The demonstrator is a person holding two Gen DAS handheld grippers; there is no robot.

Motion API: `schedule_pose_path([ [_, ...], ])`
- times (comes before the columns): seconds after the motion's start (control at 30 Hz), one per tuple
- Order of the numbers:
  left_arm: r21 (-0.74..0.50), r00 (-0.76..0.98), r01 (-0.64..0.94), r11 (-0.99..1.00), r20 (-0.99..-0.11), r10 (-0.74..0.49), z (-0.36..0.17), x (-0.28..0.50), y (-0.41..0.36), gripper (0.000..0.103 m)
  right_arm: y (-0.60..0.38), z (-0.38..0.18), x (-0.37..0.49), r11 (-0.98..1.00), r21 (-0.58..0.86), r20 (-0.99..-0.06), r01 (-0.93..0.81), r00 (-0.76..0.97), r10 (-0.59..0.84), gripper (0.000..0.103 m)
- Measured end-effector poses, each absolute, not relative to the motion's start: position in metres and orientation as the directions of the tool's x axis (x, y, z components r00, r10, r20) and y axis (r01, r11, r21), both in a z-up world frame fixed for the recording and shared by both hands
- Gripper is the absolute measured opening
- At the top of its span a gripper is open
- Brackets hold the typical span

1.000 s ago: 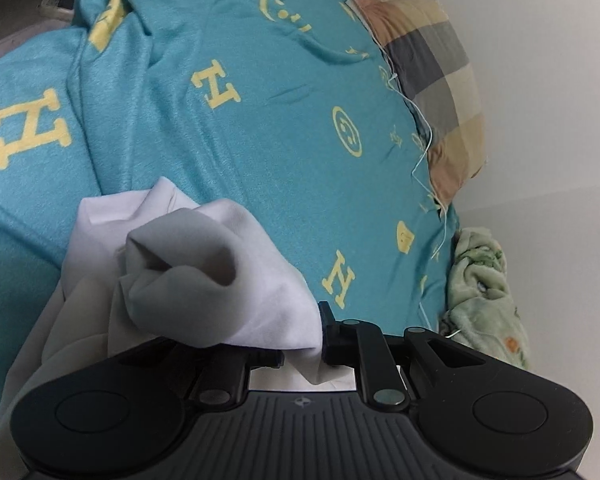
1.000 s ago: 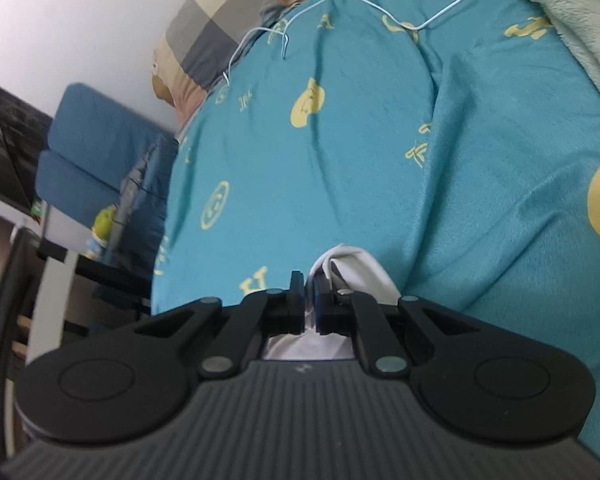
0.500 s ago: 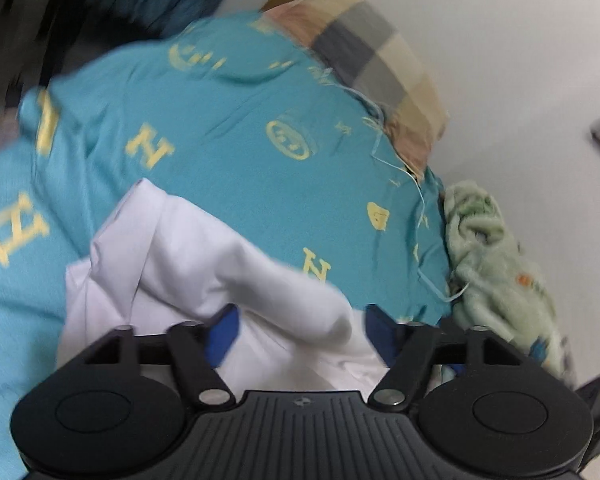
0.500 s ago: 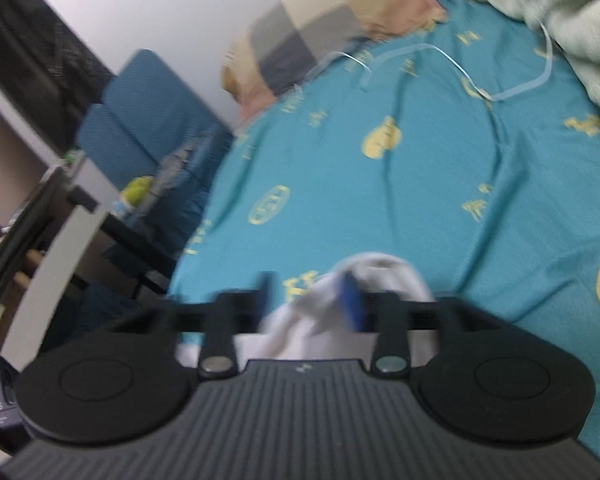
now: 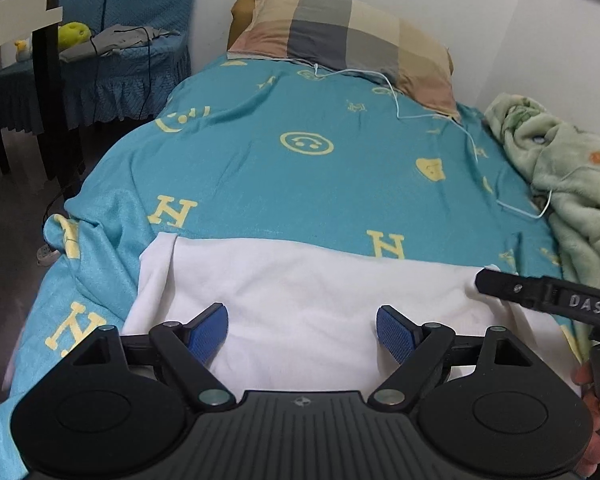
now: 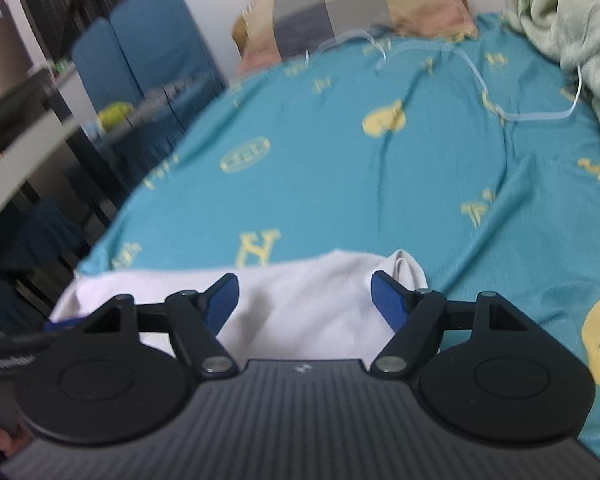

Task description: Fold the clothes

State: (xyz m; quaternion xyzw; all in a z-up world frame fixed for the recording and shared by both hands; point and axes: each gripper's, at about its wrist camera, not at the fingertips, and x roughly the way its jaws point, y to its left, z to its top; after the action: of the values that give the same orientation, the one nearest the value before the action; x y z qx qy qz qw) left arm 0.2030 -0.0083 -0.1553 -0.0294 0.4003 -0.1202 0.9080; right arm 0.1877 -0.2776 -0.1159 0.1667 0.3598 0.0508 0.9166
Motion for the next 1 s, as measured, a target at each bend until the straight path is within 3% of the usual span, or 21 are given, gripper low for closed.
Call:
schedule_pose_path([
  [0.17,-0.092,0.654,0.215,0.972,-0.726,-0.214,-0.158,0.205,-0.019,0.084,-0.274,-0.117,0.185,0.942,0.334,-0.648,0.025,0.732,0.211,0.075],
  [0.47,-0.104,0.646,0.206,0.973,-0.733,-0.215,-0.14,0.192,-0.018,0.084,-0.274,-0.093,0.158,0.934,0.357,-0.618,0.025,0.756,0.215,0.075],
  [1.0,-0.106,0.618,0.202,0.974,-0.757,-0.211,-0.147,0.194,-0.019,0.084,-0.272,-0.106,0.156,0.937,0.347,-0.675,0.035,0.703,0.223,0.075],
])
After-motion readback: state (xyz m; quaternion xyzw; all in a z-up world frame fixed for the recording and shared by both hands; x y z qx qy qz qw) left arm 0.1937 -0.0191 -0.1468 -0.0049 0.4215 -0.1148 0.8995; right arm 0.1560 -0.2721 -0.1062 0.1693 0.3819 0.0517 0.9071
